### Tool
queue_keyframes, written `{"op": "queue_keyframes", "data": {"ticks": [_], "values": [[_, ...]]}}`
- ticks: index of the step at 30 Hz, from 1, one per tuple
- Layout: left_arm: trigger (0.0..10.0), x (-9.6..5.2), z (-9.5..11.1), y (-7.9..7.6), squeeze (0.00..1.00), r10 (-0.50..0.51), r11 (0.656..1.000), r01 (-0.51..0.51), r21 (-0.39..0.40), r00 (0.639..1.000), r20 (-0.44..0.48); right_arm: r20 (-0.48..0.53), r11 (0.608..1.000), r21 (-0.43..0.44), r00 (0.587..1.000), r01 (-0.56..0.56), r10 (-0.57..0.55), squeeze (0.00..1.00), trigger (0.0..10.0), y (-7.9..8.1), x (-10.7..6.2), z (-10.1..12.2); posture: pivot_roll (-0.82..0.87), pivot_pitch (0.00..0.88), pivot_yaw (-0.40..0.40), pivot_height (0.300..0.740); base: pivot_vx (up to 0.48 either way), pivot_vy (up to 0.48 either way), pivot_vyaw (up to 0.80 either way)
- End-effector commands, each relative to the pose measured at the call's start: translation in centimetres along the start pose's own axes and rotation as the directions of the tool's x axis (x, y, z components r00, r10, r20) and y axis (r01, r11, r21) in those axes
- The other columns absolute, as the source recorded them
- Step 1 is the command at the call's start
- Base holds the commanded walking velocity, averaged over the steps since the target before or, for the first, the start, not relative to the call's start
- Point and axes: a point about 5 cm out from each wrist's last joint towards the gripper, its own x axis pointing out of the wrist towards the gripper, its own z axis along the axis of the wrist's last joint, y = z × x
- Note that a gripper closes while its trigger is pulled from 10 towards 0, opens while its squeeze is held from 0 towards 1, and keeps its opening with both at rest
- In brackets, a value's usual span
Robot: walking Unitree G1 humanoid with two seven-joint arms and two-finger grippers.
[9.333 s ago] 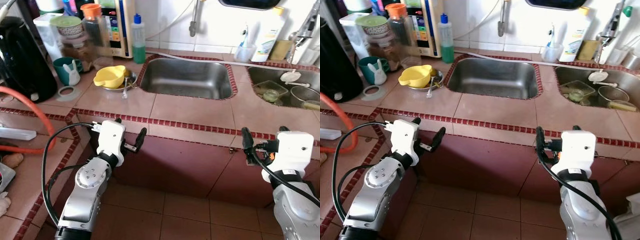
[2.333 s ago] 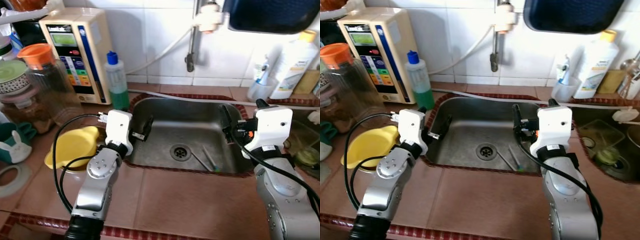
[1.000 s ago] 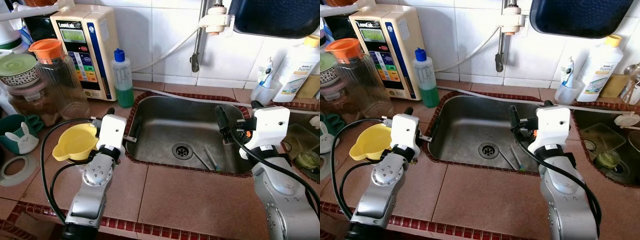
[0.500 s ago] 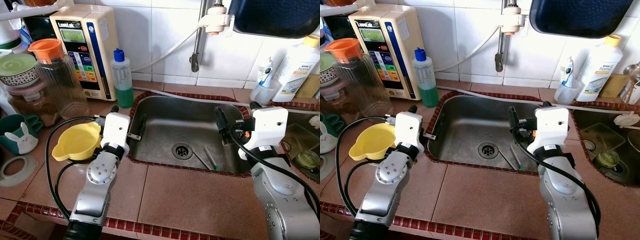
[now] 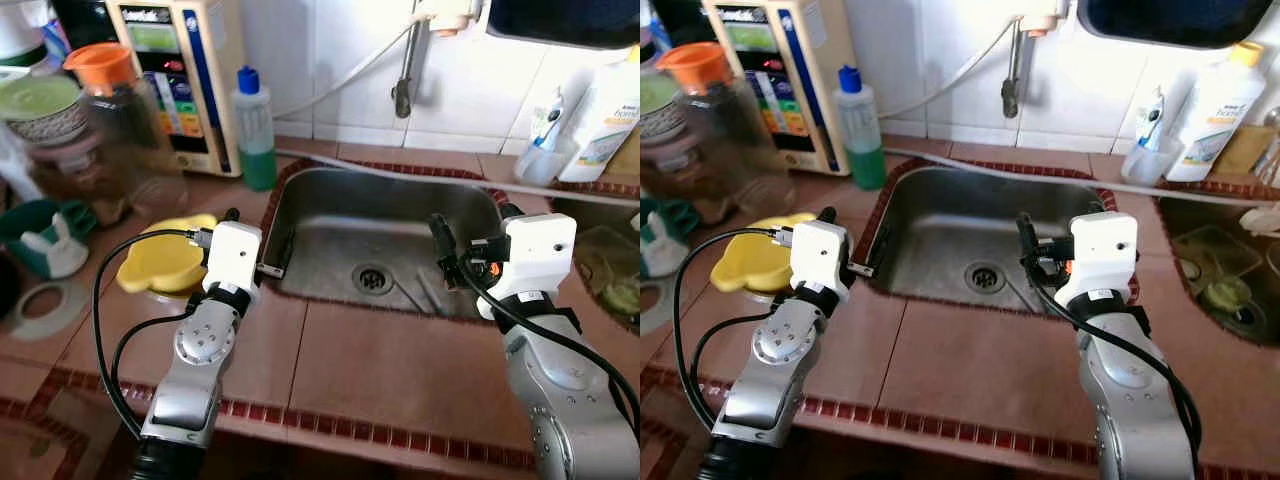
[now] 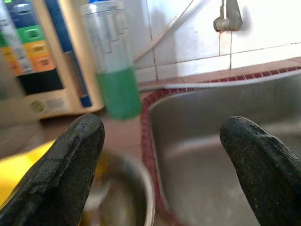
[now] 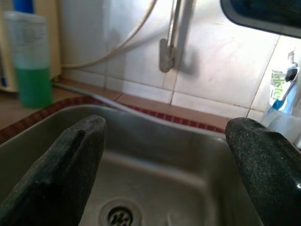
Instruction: Kitchen organization
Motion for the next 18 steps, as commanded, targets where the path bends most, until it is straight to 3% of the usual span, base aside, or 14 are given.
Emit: {"op": "queue_keyframes", "data": {"ticks": [1, 6, 18], "values": [[10.0, 0.1, -0.1, -0.1, 0.00, -0.015, 1.000, 0.015, -0.002, 1.000, -0.012, 0.007, 1.000, -0.002, 1.000, 0.012, -0.012, 0.00, 10.0, -0.1, -0.2, 0.3, -0.03, 0.000, 0.017, 0.740, -0.364, 0.000, 0.00], [10.0, 0.1, -0.1, -0.2, 0.00, -0.021, 1.000, 0.021, -0.004, 1.000, -0.011, 0.007, 1.000, -0.003, 1.000, 0.016, -0.016, 0.00, 10.0, -0.1, -0.2, 0.3, -0.03, 0.000, 0.019, 0.740, -0.310, 0.000, 0.00], [10.0, 1.2, 0.7, -0.6, 0.00, -0.047, 0.998, 0.048, -0.040, 0.999, 0.016, 0.010, 1.000, -0.005, 1.000, 0.026, -0.026, 0.00, 10.0, -0.2, -0.2, 0.3, -0.03, 0.000, 0.023, 0.740, 0.000, 0.000, 0.00]]}}
